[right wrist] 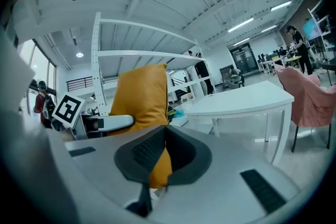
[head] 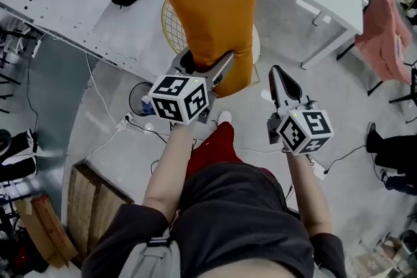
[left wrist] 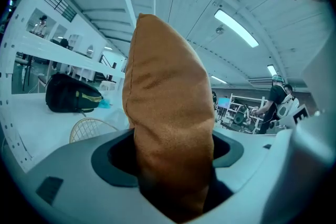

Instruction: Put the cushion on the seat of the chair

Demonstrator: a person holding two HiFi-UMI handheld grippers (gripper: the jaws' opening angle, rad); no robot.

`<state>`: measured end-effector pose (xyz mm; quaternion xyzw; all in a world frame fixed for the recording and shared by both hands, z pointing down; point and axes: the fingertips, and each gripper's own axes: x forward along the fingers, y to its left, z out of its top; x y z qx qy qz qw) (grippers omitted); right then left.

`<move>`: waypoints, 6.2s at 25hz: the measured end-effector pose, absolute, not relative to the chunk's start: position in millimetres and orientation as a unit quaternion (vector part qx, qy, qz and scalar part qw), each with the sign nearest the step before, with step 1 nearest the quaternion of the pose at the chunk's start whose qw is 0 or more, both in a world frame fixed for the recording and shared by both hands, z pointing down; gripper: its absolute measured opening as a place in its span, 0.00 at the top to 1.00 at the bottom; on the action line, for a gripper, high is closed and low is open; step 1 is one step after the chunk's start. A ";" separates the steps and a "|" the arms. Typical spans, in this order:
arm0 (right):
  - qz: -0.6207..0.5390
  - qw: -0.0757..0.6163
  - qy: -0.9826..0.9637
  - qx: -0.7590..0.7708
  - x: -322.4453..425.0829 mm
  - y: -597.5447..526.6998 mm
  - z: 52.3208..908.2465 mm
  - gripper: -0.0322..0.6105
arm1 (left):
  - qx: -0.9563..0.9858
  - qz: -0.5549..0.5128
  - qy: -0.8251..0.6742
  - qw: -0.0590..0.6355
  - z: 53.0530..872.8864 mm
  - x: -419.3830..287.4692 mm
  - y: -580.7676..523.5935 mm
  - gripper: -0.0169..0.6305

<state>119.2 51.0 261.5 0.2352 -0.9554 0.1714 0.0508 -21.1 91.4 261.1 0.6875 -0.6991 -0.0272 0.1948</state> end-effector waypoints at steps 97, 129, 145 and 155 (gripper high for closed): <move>0.330 0.219 -0.827 0.398 -56.8 -166.2 490.0 0.93 | 0.745 0.220 -0.454 0.436 554.7 -158.0 -145.4 0.39; 0.369 0.262 -0.807 0.379 -60.8 -184.6 557.9 0.93 | 0.702 0.263 -0.415 0.516 649.0 -140.7 -176.4 0.39; 0.386 0.278 -0.798 0.369 -55.6 -187.4 583.6 0.93 | 0.681 0.285 -0.408 0.537 685.8 -137.6 -197.1 0.36; 0.394 0.283 -0.799 0.354 -60.1 -182.3 590.8 0.93 | 0.684 0.272 -0.393 0.551 692.4 -139.6 -200.4 0.28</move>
